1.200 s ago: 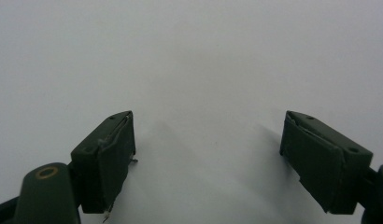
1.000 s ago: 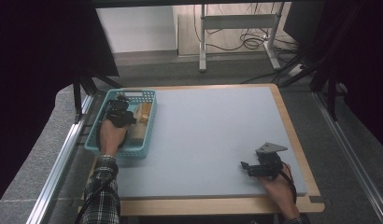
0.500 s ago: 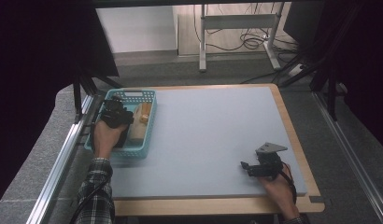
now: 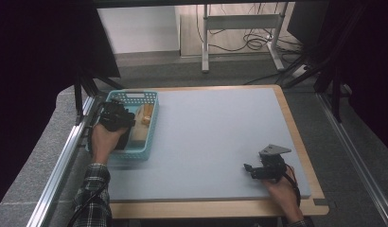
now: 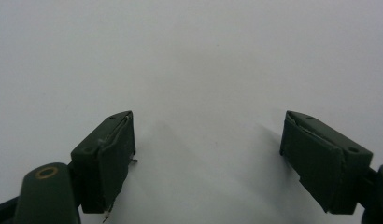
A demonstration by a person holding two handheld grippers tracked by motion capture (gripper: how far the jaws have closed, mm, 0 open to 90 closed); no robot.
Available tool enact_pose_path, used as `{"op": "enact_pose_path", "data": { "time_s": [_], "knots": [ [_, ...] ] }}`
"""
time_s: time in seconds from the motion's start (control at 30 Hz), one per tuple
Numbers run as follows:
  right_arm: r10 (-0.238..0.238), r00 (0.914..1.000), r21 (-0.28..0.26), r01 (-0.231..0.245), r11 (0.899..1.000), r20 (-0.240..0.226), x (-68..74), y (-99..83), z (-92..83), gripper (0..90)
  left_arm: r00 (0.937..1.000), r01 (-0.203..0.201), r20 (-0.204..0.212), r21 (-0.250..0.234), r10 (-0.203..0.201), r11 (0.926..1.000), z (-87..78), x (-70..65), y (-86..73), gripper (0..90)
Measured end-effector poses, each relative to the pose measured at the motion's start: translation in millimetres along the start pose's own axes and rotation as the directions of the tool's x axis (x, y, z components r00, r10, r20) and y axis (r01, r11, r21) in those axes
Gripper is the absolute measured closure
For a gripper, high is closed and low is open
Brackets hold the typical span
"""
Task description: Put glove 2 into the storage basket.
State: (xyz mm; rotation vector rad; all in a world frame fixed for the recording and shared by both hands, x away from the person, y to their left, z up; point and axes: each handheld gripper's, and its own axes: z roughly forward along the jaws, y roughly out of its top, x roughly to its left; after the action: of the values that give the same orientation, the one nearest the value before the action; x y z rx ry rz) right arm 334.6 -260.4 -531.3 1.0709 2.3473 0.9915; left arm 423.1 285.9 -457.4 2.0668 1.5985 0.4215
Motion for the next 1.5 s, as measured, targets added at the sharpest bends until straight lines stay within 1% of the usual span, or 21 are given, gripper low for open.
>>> {"op": "enact_pose_path", "data": {
  "time_s": [0.4, 0.6, 0.77, 1.0, 1.33, 1.5],
  "knots": [
    [0.0, 1.0, 0.0, 0.0, 1.0, 0.0, 0.0, 0.0, 0.0, 17.7, 0.9996, -0.022, 0.017, -0.04, 0.022, 0.999, -11.6, -5.9, -6.2, 27.9],
    [0.0, 1.0, 0.0, 0.0, 1.0, 0.0, 0.0, 0.0, 0.0, 17.7, 0.9994, -0.018, 0.029, -0.057, 0.02, 0.9982, -18.2, -7.4, -10.6, 23.6],
    [0.0, 1.0, 0.0, 0.0, 1.0, 0.0, 0.0, 0.0, 0.0, 17.7, 0.9987, -0.016, 0.048, -0.075, 0.02, 0.9971, -22.1, -8.9, -15.6, 19.8],
    [-0.001, 1.0, 0.001, 0.001, 1.0, 0.0, 0.0, 0.0, 0.0, 17.7, 0.9957, -0.007, 0.091, -0.121, 0.018, 0.9926, -30.8, -12.1, -21.0, 15.7],
    [-0.001, 1.0, 0.001, 0.001, 1.0, 0.001, 0.0, 0.0, 0.0, 17.7, 0.9917, -0.027, 0.12, -0.154, 0.045, 0.9878, -40.7, -21.8, -25.9, 12.3],
    [-0.001, 1.0, 0.001, 0.001, 1.0, 0.001, 0.0, 0.0, 0.0, 17.7, 0.9902, -0.043, 0.125, -0.163, 0.064, 0.9857, -44.0, -26.9, -28.6, 10.9]
  ]
}}
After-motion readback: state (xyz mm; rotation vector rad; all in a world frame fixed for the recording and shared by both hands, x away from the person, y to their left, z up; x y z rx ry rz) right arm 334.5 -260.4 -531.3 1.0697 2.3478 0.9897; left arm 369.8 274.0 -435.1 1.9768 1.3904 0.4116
